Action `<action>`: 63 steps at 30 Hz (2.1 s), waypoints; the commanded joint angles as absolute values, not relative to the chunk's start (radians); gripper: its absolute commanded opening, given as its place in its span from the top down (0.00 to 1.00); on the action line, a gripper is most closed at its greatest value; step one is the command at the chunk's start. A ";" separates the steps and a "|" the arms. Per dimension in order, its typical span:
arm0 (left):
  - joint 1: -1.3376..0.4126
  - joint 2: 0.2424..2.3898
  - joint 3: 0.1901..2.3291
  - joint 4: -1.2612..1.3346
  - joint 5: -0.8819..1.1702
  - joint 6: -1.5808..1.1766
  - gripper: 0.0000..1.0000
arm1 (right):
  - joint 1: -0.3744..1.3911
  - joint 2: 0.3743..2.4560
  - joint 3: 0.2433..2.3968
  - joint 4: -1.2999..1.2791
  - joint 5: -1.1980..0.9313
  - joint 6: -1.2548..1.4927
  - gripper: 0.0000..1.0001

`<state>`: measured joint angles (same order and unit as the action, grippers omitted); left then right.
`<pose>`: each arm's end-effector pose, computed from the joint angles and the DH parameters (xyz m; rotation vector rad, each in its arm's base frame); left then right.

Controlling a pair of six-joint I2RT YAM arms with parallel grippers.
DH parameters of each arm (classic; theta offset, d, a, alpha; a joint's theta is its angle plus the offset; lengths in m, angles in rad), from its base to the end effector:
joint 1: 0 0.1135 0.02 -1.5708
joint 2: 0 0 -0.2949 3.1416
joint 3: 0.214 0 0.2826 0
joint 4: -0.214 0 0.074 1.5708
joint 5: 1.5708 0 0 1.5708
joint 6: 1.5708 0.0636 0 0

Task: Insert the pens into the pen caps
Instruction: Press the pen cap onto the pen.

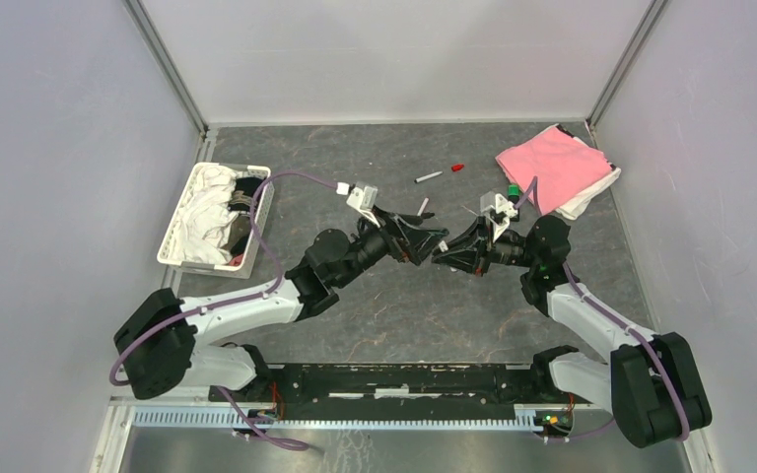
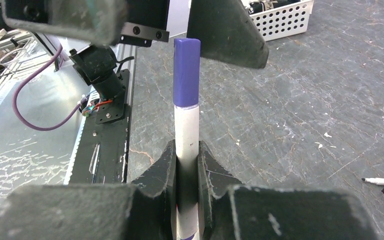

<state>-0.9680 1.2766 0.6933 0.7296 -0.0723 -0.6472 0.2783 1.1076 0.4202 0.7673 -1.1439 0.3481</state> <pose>0.1931 -0.2725 0.3138 0.1838 1.5430 -1.2606 0.2146 0.1215 0.2565 -0.9233 1.4279 1.3197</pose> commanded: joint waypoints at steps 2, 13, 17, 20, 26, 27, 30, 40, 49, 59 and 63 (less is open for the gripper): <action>-0.966 1.315 0.726 0.859 0.080 -0.666 0.06 | 0.284 1.116 0.417 0.818 -1.158 0.363 1.00; -0.967 1.351 0.731 0.877 0.055 -0.673 0.34 | 0.285 1.128 0.417 0.824 -1.156 0.379 1.00; -0.967 1.343 0.734 0.869 0.036 -0.661 0.40 | 0.287 1.127 0.417 0.824 -1.156 0.380 1.00; -0.967 1.345 0.739 0.865 0.036 -0.657 0.43 | 0.288 1.129 0.417 0.825 -1.157 0.380 1.00; -0.966 1.352 0.743 0.856 0.029 -0.658 0.45 | 0.290 1.131 0.417 0.825 -1.159 0.382 1.00; -0.967 1.352 0.743 0.854 0.025 -0.657 0.45 | 0.289 1.132 0.417 0.825 -1.160 0.381 1.00; -0.967 1.350 0.748 0.844 0.019 -0.649 0.45 | 0.289 1.132 0.418 0.826 -1.159 0.382 1.00; -0.968 1.363 0.778 0.782 0.038 -0.628 0.95 | 0.291 1.127 0.417 0.829 -1.160 0.382 1.00; -1.000 1.366 0.756 0.738 0.027 -0.629 0.98 | 0.291 1.129 0.422 0.842 -1.140 0.396 1.00; -1.145 1.439 0.929 0.322 -0.309 -0.727 0.98 | 0.322 1.110 0.536 0.396 -0.947 0.017 1.00; -1.175 1.457 0.958 0.227 -0.397 -0.794 0.98 | 0.330 1.105 0.552 0.340 -0.890 -0.043 1.00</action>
